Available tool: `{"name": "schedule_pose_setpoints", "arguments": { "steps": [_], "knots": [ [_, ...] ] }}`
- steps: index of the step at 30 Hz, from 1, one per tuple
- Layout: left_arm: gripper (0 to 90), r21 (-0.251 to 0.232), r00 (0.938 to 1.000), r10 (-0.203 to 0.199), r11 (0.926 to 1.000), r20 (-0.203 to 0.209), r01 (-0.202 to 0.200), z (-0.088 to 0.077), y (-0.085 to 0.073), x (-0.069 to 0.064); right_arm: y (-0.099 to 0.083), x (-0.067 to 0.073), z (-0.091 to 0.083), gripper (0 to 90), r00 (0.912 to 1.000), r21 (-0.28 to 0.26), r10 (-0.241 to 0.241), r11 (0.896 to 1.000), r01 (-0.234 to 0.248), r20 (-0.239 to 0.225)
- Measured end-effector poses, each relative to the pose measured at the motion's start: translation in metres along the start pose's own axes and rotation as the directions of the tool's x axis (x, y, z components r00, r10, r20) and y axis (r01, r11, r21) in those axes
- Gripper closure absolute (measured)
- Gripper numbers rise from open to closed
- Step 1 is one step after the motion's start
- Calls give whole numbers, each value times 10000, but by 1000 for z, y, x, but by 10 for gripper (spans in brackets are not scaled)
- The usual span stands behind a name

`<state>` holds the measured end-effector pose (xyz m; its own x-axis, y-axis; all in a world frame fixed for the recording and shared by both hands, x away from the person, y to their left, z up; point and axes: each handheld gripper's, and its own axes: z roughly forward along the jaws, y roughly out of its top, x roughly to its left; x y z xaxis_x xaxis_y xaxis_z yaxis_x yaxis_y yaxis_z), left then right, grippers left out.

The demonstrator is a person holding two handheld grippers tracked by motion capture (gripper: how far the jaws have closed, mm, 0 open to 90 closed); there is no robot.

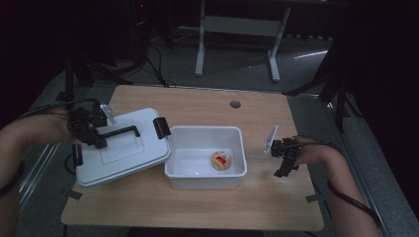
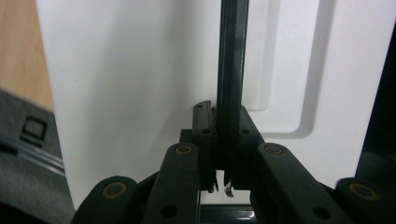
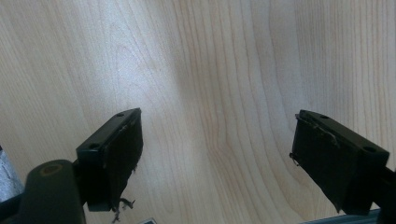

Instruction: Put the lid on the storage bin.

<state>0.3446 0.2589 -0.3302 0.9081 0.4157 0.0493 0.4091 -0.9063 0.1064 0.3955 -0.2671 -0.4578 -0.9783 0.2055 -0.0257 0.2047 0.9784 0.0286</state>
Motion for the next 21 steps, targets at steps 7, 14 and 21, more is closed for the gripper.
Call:
{"name": "schedule_pose_setpoints", "arguments": {
  "steps": [7,14,21],
  "knots": [
    [833,-426,9945,1030,9939,211,-1021,2,47,-5,-3,1,1,160,10000,54,16,10000,-16,4],
    [833,-442,9813,1889,9813,359,-1873,8,97,-15,-8,0,2,160,9999,52,125,9999,-125,-38],
    [833,-512,9660,2513,9673,601,-2485,16,139,-22,-12,2,4,160,9999,96,115,9999,-114,-52]
  ]
}}
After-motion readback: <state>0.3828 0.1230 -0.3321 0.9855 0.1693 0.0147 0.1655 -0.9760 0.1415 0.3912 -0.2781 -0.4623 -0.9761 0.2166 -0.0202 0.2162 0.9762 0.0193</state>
